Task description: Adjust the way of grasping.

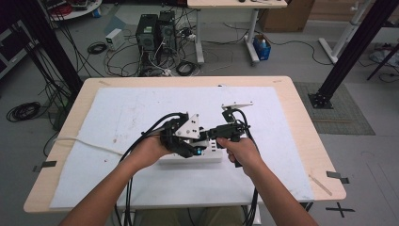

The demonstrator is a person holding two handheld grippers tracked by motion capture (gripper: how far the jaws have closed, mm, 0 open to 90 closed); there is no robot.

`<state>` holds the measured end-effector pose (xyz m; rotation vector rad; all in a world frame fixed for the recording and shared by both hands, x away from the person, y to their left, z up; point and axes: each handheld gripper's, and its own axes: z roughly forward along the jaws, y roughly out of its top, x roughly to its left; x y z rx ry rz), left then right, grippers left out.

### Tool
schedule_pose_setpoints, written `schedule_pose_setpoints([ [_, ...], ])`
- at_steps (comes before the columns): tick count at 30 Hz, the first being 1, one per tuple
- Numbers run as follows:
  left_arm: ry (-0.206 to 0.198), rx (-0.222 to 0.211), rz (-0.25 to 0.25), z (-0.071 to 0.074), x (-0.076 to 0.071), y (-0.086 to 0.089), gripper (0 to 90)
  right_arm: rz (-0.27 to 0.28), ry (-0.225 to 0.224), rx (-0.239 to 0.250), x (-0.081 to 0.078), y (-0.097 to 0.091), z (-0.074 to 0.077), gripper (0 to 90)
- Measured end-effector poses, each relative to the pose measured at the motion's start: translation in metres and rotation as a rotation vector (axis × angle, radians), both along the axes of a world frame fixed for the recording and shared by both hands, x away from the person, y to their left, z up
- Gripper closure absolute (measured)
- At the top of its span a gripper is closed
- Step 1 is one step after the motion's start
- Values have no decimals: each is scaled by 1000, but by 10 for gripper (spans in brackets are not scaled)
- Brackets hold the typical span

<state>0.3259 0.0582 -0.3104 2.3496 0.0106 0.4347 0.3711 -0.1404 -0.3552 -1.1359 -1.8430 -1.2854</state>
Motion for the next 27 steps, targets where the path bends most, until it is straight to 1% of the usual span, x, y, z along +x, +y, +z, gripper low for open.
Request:
schedule_pose_setpoints([
  [3, -3, -2, 2, 0, 0, 0, 425, 4, 10, 11, 0, 0, -1, 528],
  [5, -5, -3, 3, 1, 0, 0, 425, 5, 14, 15, 1, -1, -2, 556],
  [6, -10, 3, 3, 0, -1, 0, 425, 6, 20, 21, 1, -2, -4, 574],
  [7, -10, 3, 3, 0, -1, 0, 425, 6, 20, 21, 1, -2, -4, 574],
  [8, -18, 11, 4, 0, -1, 0, 425, 2, 22, 17, 1, -2, -4, 596],
  [9, -23, 17, 2, -1, -1, -1, 425, 0, 32, 14, 1, -2, -4, 608],
  [10, -27, 18, 4, -1, -2, -1, 425, -1, 32, 12, 1, -2, -5, 613],
  [11, -33, 18, 7, -1, -2, -1, 424, -14, 49, 18, 1, -2, -6, 620],
  [14, -23, 11, 13, -2, -1, -1, 423, -15, 51, 18, 1, -2, -5, 622],
  [15, -11, 9, 18, -2, -1, -1, 413, -23, 38, 6, 1, -1, -5, 623],
  [16, 3, 2, 26, -2, 1, -1, 413, -23, 38, 6, 1, -1, -5, 623],
  [17, 6, 0, 47, -2, 1, -1, 360, -33, 21, -4, 0, -1, -5, 623],
  [18, 6, 0, 47, -2, 1, -1, 302, -33, 21, -4, 0, -1, -5, 623],
  [19, 23, -20, 71, 0, 3, 4, 296, -69, -29, -35, 0, -5, -4, 623],
  [20, 29, -21, 75, 1, 4, 7, 296, -78, -36, -41, 0, -6, -4, 623],
  [21, 39, -31, 88, 0, 4, 11, 296, -86, -45, -40, 1, -9, -4, 623],
  [22, 47, -31, 100, 1, 5, 14, 294, -100, -64, -53, 1, -13, -3, 623],
  [24, 73, -26, 131, 2, 8, 23, 244, -115, -104, -69, 3, -20, -2, 623],
  [25, 101, -25, 144, 2, 10, 30, 240, -119, -109, -85, 3, -22, -1, 623],
  [26, 111, -21, 155, 3, 11, 34, 240, -127, -144, -124, 4, -27, 1, 623],
  [27, 111, -21, 155, 3, 11, 34, 236, -127, -144, -124, 4, -27, 1, 623],
])
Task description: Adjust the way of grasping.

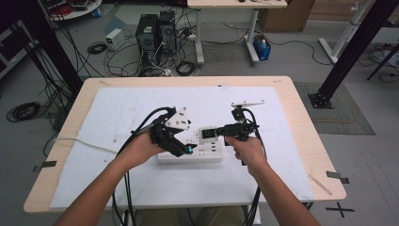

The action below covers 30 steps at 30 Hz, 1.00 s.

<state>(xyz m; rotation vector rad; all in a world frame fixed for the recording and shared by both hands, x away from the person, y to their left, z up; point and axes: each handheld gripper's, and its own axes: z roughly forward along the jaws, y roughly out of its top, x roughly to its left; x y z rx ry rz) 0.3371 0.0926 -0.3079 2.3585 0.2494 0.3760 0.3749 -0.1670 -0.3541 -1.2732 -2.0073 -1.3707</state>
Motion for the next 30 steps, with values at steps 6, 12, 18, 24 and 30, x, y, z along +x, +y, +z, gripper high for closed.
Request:
schedule_pose_setpoints([
  [6, 83, 66, 112, 2, 9, 44, 169, -28, -96, -152, 1, -22, 12, 624],
  [12, 138, 129, 191, 10, 17, 87, 169, -34, -175, -329, 0, -32, 24, 623],
  [18, 205, 196, 272, 9, 21, 121, 169, 24, -246, -468, 0, -33, 36, 623],
  [24, 247, 240, 298, 1, 20, 139, 169, 89, -314, -570, -2, -32, 47, 623],
  [30, 257, 259, 283, -4, 18, 143, 169, 118, -327, -612, -7, -35, 51, 622],
])
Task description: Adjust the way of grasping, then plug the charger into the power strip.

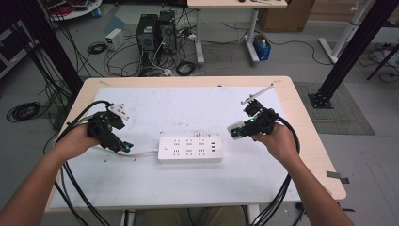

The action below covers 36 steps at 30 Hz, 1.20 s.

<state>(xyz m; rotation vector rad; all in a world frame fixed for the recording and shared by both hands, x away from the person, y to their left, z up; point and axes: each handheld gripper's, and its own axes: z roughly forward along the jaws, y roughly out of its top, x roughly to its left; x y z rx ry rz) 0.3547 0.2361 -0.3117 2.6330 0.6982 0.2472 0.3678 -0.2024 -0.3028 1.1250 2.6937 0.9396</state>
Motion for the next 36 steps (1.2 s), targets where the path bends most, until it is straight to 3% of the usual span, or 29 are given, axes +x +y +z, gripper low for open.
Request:
schedule_pose_setpoints([
  [8, -5, -1, 5, 2, 0, 1, 169, 5, -7, 26, -4, -6, 4, 622],
  [17, -20, 8, 5, 4, -2, 1, 169, 8, 2, 7, -2, -7, 4, 622],
  [24, -2, 11, 0, 4, -3, 0, 169, 8, 12, -6, -1, -7, 5, 622],
  [28, 26, -5, -61, 4, -4, -2, 169, 25, 25, -40, 0, -4, 5, 622],
  [30, 21, 7, -92, 5, -5, -3, 169, 52, 19, -75, 3, 0, 6, 622],
  [33, 15, 41, -70, 5, -4, -4, 169, 100, 8, -120, 7, 9, 9, 622],
  [36, 19, 49, -63, 4, -4, -4, 169, 143, -15, -166, 11, 21, 12, 622],
])
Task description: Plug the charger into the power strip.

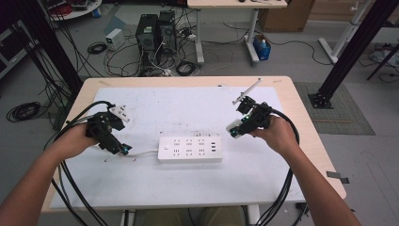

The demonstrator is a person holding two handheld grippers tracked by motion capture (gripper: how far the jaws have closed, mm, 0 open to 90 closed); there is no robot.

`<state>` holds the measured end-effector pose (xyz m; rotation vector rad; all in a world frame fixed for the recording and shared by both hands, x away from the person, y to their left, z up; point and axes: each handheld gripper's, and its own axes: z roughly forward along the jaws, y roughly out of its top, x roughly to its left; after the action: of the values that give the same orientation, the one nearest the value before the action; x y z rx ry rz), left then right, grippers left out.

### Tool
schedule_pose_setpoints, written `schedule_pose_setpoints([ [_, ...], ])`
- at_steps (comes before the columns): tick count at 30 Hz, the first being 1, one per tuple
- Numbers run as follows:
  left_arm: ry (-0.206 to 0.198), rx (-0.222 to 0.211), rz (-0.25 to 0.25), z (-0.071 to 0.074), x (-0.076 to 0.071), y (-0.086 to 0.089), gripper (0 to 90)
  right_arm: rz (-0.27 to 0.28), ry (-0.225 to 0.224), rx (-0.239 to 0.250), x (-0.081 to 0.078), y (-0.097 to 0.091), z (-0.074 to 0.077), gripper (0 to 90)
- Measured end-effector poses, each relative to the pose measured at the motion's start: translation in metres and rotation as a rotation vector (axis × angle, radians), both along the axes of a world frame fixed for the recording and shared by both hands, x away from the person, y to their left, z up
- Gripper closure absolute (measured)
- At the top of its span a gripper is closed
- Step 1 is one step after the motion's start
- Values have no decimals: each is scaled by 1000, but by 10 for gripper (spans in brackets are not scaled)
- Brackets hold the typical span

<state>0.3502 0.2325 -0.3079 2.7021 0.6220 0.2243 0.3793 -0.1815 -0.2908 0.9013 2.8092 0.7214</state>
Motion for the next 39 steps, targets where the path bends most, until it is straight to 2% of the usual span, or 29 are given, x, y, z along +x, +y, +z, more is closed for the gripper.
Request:
schedule_pose_setpoints([
  [3, -3, 33, -18, -1, -1, -1, 169, 75, -19, -34, 4, 17, -1, 622],
  [9, -4, 69, -28, -1, -4, -5, 169, 238, -47, -93, 11, 46, -10, 622],
  [13, -1, 79, -46, -1, -8, -8, 169, 291, -45, -145, 17, 62, -16, 622],
  [15, 0, 81, -48, -2, -9, -8, 169, 334, -40, -183, 22, 75, -21, 622],
  [17, 1, 96, -58, -4, -10, -8, 169, 346, -38, -194, 22, 79, -23, 622],
  [18, 3, 93, -58, -5, -12, -8, 169, 371, -28, -208, 24, 87, -26, 622],
  [19, 3, 93, -65, -6, -12, -7, 169, 371, -28, -208, 24, 87, -26, 622],
  [25, -3, 96, -72, -8, -13, -5, 169, 429, 16, -325, 29, 114, -45, 622],
  [32, -15, 98, -97, -8, -10, -7, 169, 477, 32, -357, 32, 127, -56, 622],
  [39, -10, 90, -107, -13, -6, -11, 169, 513, 31, -406, 35, 136, -64, 623],
])
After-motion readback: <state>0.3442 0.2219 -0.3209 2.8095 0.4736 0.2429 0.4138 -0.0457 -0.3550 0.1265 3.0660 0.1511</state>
